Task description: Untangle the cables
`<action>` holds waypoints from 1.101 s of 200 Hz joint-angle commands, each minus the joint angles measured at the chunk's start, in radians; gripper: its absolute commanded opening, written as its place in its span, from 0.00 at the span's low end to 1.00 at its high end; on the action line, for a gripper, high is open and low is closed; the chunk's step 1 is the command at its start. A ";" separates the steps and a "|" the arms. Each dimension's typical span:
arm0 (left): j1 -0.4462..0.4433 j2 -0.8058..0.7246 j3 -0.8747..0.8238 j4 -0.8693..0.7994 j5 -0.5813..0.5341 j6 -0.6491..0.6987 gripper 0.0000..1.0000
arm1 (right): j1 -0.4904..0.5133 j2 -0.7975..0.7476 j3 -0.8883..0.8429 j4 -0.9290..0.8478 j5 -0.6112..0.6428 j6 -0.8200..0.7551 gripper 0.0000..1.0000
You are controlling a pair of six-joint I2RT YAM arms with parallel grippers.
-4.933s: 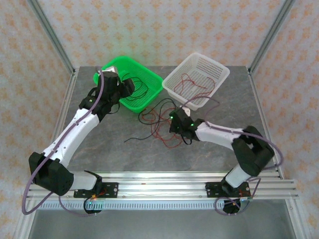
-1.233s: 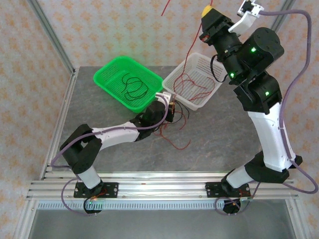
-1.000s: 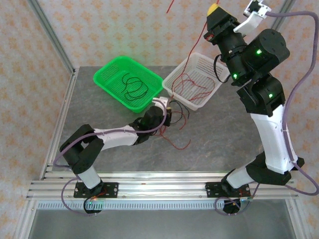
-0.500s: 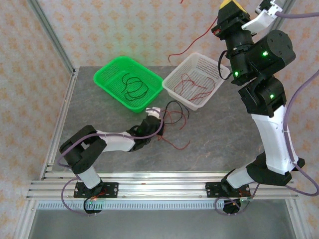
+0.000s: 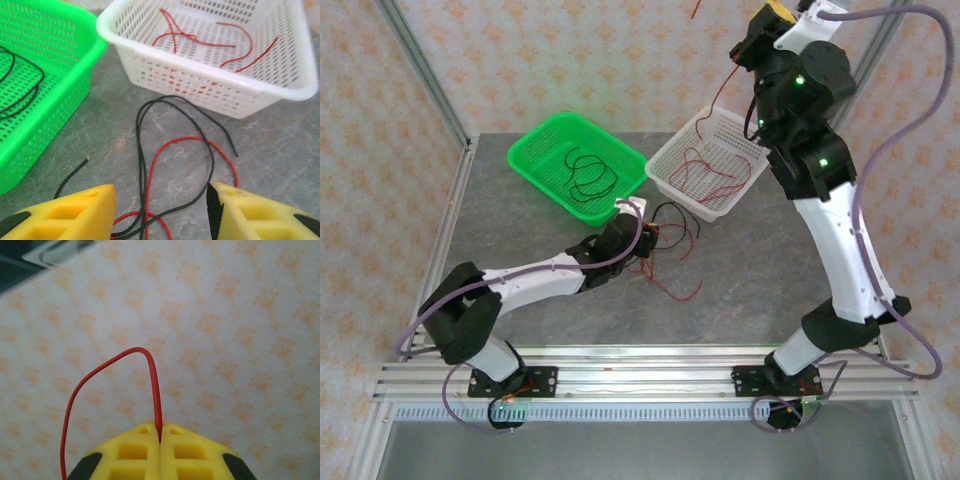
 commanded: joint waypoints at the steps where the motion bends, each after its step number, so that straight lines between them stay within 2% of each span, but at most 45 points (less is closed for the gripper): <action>1: -0.009 -0.057 0.031 -0.121 0.000 0.015 0.53 | -0.068 0.054 -0.033 0.015 -0.056 0.003 0.00; 35: -0.011 -0.160 0.054 -0.179 -0.018 0.020 0.56 | -0.137 0.142 -0.093 0.009 -0.075 0.029 0.00; 74: -0.010 -0.260 0.133 -0.277 -0.021 0.048 0.61 | -0.210 0.179 -0.272 0.065 -0.094 0.103 0.00; 107: -0.008 -0.318 0.185 -0.335 0.051 0.021 0.67 | -0.243 0.210 -0.385 0.053 -0.110 0.185 0.00; 126: -0.008 -0.334 0.191 -0.351 0.123 -0.020 0.67 | -0.245 0.246 -0.421 0.011 -0.119 0.219 0.00; 158: -0.006 -0.332 0.190 -0.390 0.210 -0.079 0.65 | -0.246 0.375 -0.365 -0.129 -0.154 0.244 0.00; 189: -0.005 -0.335 0.182 -0.423 0.217 -0.107 0.62 | -0.245 0.521 -0.242 -0.301 -0.158 0.267 0.00; 220: -0.006 -0.354 0.173 -0.439 0.210 -0.128 0.62 | -0.247 0.598 -0.217 -0.350 -0.144 0.292 0.00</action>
